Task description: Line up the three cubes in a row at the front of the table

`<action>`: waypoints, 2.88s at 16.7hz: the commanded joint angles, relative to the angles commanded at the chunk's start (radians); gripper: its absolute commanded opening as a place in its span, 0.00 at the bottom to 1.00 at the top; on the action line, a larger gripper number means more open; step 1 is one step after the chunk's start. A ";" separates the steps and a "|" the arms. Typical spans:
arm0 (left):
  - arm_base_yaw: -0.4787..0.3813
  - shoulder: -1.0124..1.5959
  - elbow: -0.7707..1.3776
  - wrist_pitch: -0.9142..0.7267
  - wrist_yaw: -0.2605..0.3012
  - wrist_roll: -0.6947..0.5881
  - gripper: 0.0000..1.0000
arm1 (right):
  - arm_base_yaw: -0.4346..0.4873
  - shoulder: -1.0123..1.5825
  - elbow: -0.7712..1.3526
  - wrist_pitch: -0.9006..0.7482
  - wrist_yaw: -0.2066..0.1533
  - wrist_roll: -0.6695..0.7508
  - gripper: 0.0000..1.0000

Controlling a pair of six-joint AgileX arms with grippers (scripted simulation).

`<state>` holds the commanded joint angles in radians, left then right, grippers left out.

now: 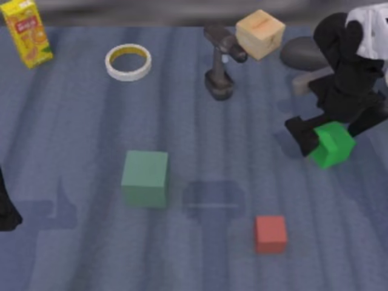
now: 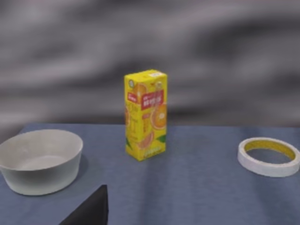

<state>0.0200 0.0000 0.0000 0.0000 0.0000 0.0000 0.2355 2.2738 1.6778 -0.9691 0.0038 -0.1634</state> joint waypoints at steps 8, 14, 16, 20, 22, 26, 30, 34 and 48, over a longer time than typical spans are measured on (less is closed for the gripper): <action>0.000 0.000 0.000 0.000 0.000 0.000 1.00 | 0.001 0.025 -0.048 0.068 0.000 0.001 0.92; 0.000 0.000 0.000 0.000 0.000 0.000 1.00 | 0.001 0.025 -0.048 0.068 0.000 0.001 0.47; 0.000 0.000 0.000 0.000 0.000 0.000 1.00 | 0.001 0.025 -0.048 0.068 0.000 0.001 0.32; 0.000 0.000 0.000 0.000 0.000 0.000 1.00 | 0.001 0.025 -0.048 0.068 0.000 0.001 0.02; 0.000 0.000 0.000 0.000 0.000 0.000 1.00 | 0.001 0.025 -0.048 0.068 0.000 0.001 0.00; 0.000 0.000 0.000 0.000 0.000 0.000 1.00 | 0.001 0.025 -0.048 0.068 0.000 0.001 0.00; 0.000 0.000 0.000 0.000 0.000 0.000 1.00 | -0.001 0.003 -0.040 0.057 -0.003 0.004 0.00; 0.000 0.000 0.000 0.000 0.000 0.000 1.00 | -0.001 -0.031 0.034 -0.056 -0.004 0.007 0.00; 0.000 0.000 0.000 0.000 0.000 0.000 1.00 | 0.109 -0.100 0.078 -0.172 -0.002 0.167 0.00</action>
<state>0.0200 0.0000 0.0000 0.0000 0.0000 0.0000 0.3448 2.1739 1.7558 -1.1414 0.0019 0.0036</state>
